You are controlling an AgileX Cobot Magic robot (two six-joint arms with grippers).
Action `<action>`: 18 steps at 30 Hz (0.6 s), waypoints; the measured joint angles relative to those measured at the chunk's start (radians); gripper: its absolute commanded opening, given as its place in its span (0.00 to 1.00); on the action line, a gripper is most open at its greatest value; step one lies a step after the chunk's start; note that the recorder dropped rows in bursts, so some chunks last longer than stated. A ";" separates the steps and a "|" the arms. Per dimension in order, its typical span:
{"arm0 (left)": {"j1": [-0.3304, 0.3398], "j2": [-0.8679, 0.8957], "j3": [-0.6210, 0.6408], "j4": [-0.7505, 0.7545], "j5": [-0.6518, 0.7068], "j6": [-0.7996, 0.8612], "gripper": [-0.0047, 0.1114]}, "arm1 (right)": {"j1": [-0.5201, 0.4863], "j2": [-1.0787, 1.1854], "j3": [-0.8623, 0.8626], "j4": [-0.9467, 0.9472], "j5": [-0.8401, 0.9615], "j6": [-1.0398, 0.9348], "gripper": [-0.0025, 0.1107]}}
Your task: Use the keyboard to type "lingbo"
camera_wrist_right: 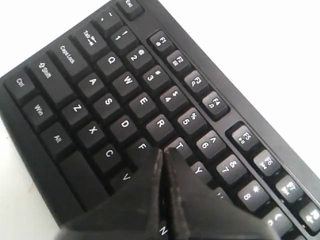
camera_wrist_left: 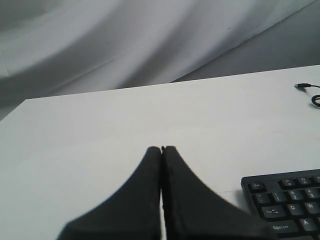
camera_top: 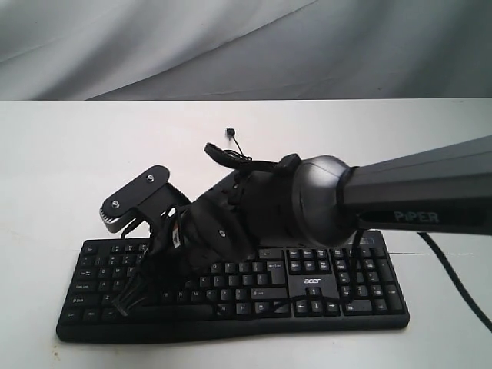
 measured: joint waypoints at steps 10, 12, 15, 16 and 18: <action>0.000 0.000 0.000 0.000 0.000 0.000 0.04 | 0.011 -0.024 0.078 0.004 -0.038 0.010 0.02; 0.000 0.000 0.000 0.000 0.000 0.000 0.04 | 0.020 -0.024 0.078 0.007 -0.062 0.010 0.02; 0.000 0.000 0.000 0.000 0.000 0.000 0.04 | 0.028 -0.024 0.078 0.010 -0.076 0.010 0.02; 0.000 0.000 0.000 0.000 0.000 0.000 0.04 | 0.028 -0.024 0.078 0.012 -0.077 0.010 0.02; 0.000 0.000 0.000 0.000 0.000 0.000 0.04 | 0.028 -0.024 0.078 0.012 -0.079 0.012 0.02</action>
